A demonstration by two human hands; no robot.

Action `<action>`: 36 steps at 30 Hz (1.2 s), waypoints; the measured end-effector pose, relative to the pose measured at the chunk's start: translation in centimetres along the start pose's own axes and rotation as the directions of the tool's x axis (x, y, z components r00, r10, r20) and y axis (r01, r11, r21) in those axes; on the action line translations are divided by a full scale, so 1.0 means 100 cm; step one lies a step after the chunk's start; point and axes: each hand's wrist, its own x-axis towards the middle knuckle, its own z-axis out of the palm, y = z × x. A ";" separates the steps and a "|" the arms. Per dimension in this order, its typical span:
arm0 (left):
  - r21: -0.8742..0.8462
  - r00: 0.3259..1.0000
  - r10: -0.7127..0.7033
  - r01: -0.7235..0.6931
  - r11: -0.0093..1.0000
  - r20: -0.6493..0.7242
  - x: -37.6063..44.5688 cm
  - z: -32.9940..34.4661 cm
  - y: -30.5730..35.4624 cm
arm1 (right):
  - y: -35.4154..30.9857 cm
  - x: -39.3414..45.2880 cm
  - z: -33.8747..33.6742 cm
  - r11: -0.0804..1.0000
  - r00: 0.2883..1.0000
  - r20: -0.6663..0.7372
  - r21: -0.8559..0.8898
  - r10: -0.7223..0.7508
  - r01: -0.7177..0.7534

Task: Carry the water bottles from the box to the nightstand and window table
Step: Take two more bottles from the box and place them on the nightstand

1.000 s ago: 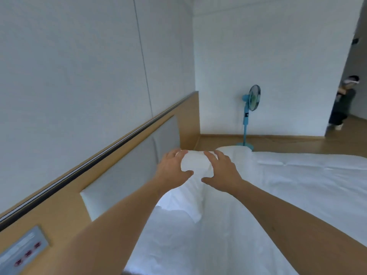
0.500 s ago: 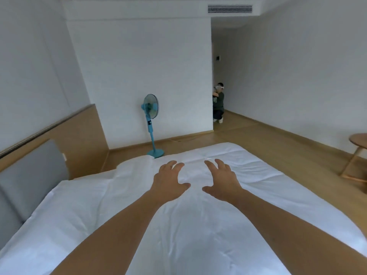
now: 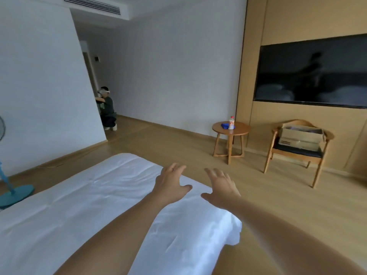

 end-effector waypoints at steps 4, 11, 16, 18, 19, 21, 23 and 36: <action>-0.042 0.979 0.195 -0.192 0.980 0.062 0.089 0.035 0.058 | 0.074 0.032 -0.023 0.985 0.983 -0.060 -0.020 0.172 -0.173; -0.127 0.887 0.439 -0.424 0.897 0.143 0.232 0.083 0.146 | 0.173 0.093 -0.072 0.899 0.883 -0.188 -0.001 0.430 -0.438; -0.158 0.821 0.528 -0.504 0.849 0.216 0.307 0.119 0.193 | 0.231 0.126 -0.086 0.843 0.818 -0.227 0.035 0.529 -0.536; -0.172 0.805 0.539 -0.511 0.842 0.247 0.328 0.139 0.208 | 0.255 0.136 -0.087 0.821 0.795 -0.229 0.039 0.562 -0.569; -0.173 0.797 0.544 -0.516 0.839 0.260 0.339 0.150 0.214 | 0.267 0.141 -0.086 0.811 0.785 -0.229 0.043 0.576 -0.583; -0.170 0.777 0.559 -0.533 0.829 0.288 0.361 0.172 0.226 | 0.291 0.154 -0.085 0.796 0.768 -0.229 0.052 0.598 -0.603; -0.173 0.759 0.577 -0.551 0.816 0.301 0.387 0.193 0.241 | 0.317 0.168 -0.086 0.784 0.757 -0.226 0.064 0.613 -0.617; -0.130 0.787 0.533 -0.521 0.844 0.311 0.600 0.301 0.371 | 0.541 0.325 -0.140 0.792 0.768 -0.218 0.045 0.602 -0.608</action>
